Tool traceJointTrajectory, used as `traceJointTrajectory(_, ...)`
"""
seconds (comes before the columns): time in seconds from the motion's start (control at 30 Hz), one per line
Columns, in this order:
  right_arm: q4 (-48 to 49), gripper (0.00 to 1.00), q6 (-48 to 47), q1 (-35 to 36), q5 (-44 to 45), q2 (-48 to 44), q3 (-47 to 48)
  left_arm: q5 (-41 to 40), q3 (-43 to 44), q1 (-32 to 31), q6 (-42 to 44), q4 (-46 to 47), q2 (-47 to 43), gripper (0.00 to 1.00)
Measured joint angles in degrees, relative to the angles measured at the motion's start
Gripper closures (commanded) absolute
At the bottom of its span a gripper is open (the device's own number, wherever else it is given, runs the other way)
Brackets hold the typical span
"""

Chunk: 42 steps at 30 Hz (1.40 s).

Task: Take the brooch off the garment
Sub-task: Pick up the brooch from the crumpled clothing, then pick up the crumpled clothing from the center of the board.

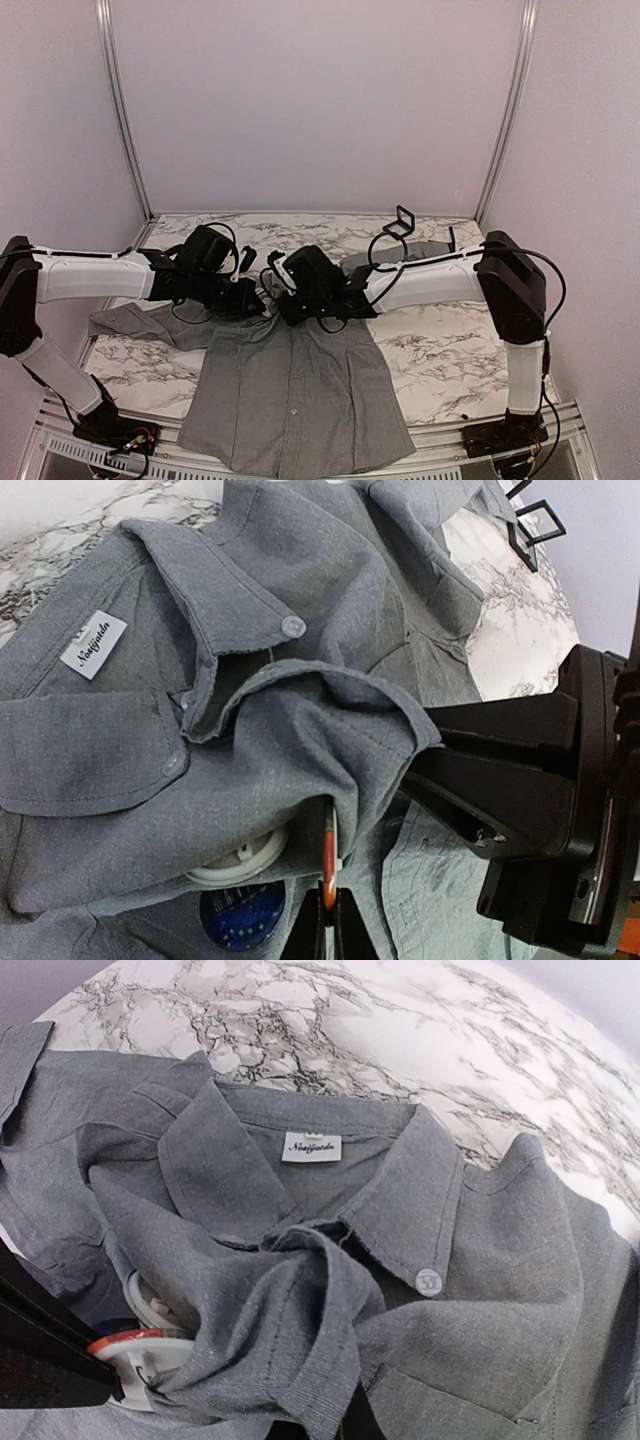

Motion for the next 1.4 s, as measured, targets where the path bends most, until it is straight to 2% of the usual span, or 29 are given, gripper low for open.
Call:
traceJointTrajectory(0.2, 5.1, 1.0, -4.1, 0.0, -0.5, -1.4, -4.0, 7.7, 0.3, 0.9, 0.6, 0.6, 3.3, 1.0)
traceJointTrajectory(0.37, 8.1, 0.99, -4.8, -0.3, -2.3, -1.9, -5.7, 13.4, -0.9, 1.9, -1.3, 5.3, 6.0, 1.0)
traceJointTrajectory(0.47, 8.7, 0.87, -4.6, -1.0, -4.1, -2.1, -6.7, 15.2, -2.0, 2.2, -2.8, 8.4, 6.9, 1.0)
traceJointTrajectory(0.6, 8.6, 0.67, -3.7, -2.1, -5.4, -3.7, -8.0, 17.2, -2.7, 2.7, -4.5, 11.3, 7.7, 1.0)
traceJointTrajectory(0.93, 8.4, 0.4, -1.2, -2.8, -8.8, -15.9, -12.5, 22.7, -2.8, 4.7, -6.8, 13.5, 8.6, 1.0)
traceJointTrajectory(1.07, 8.8, 0.32, -2.2, -2.6, -11.5, -19.2, -14.5, 24.3, -2.1, 5.2, -6.0, 12.1, 9.2, 1.0)
traceJointTrajectory(1.27, 8.7, 0.28, -7.5, -0.5, -11.5, -18.6, -16.8, 27.5, 0.9, 6.3, -4.2, 7.6, 9.8, 1.0)
traceJointTrajectory(1.4, 11.9, 0.26, -10.7, 1.0, -10.5, -18.4, -20.8, 30.0, 2.3, 7.2, -2.1, 3.6, 9.8, 1.0)
